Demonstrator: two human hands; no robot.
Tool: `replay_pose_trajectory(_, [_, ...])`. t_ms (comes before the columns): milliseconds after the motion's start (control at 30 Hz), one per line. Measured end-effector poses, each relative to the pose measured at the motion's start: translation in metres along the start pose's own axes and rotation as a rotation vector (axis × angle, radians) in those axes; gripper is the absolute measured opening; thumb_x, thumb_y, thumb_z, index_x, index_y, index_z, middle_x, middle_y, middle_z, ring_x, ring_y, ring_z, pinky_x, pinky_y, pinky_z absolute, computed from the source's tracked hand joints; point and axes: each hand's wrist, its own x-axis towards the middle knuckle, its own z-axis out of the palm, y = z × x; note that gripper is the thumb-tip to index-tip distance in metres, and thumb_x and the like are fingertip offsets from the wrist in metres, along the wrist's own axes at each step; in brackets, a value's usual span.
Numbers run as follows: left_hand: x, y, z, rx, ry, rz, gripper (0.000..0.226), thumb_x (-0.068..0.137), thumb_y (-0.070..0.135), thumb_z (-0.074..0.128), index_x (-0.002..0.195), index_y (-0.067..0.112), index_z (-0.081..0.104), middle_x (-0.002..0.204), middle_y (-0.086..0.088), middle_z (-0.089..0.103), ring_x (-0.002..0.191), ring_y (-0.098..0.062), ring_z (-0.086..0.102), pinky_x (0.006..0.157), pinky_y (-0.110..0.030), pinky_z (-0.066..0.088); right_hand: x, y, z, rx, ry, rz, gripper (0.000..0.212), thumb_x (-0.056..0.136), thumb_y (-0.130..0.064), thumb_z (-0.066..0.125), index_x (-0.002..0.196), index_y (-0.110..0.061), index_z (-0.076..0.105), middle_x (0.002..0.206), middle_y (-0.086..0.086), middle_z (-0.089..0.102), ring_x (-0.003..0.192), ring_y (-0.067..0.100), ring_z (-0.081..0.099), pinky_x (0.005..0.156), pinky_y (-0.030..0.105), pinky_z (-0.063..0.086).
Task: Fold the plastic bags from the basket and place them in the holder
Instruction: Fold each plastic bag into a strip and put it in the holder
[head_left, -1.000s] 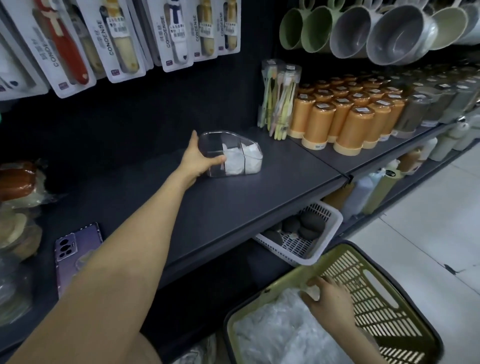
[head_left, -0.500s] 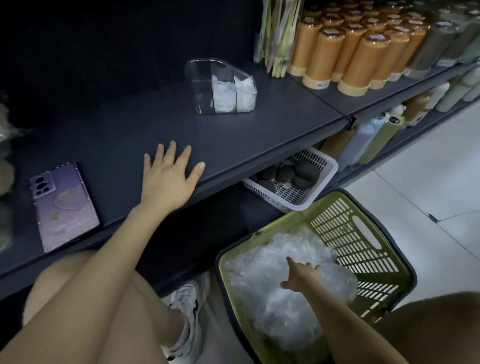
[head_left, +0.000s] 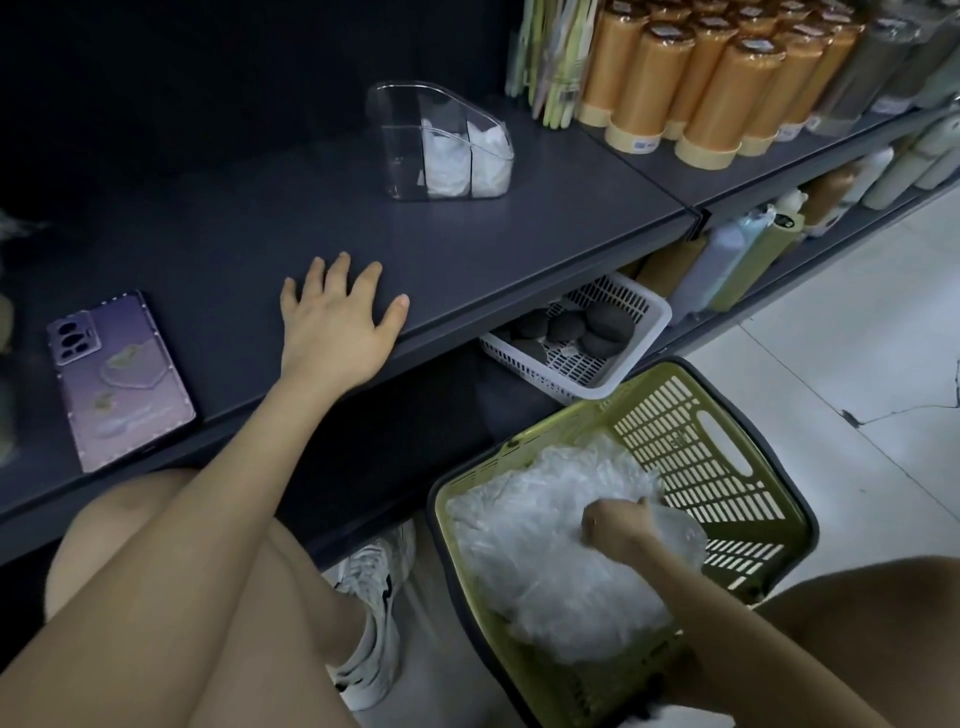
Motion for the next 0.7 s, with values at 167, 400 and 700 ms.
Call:
replay_pose_trajectory(167, [-0.001, -0.001, 0.0, -0.035, 0.0, 0.0, 0.062, 0.099, 0.055, 0.024, 0.151, 0.022, 0.027, 0.16, -0.012, 0.017, 0.148, -0.031, 0.008, 0.119, -0.05, 0.003, -0.03, 0.0, -0.06, 0.261, 0.269, -0.049, 0.015, 0.09, -0.042, 0.059, 0.08, -0.031, 0.06, 0.093, -0.01, 0.069, 0.093, 0.016, 0.063, 0.106, 0.04, 0.027])
replay_pose_trajectory(400, [-0.004, 0.0, -0.002, -0.044, -0.019, 0.011, 0.063, 0.099, 0.055, 0.02, 0.153, 0.022, 0.023, 0.161, -0.01, 0.013, 0.148, -0.03, 0.006, 0.12, -0.049, 0.002, -0.08, -0.015, -0.142, 0.336, 0.741, -0.112, 0.013, 0.076, -0.038, 0.074, 0.083, -0.027, 0.072, 0.11, -0.004, 0.061, 0.108, 0.025, 0.052, 0.085, 0.035, 0.031])
replay_pose_trajectory(700, [-0.046, 0.019, -0.035, -1.009, 0.054, -0.009, 0.027, 0.095, 0.047, 0.05, 0.108, 0.029, 0.065, 0.114, 0.016, 0.062, 0.116, -0.007, 0.055, 0.096, -0.021, 0.038, -0.095, -0.05, -0.206, 0.712, 0.677, -0.368, 0.039, 0.081, -0.039, 0.072, 0.059, -0.026, 0.042, 0.06, -0.009, 0.042, 0.06, 0.013, 0.043, 0.068, 0.033, 0.033])
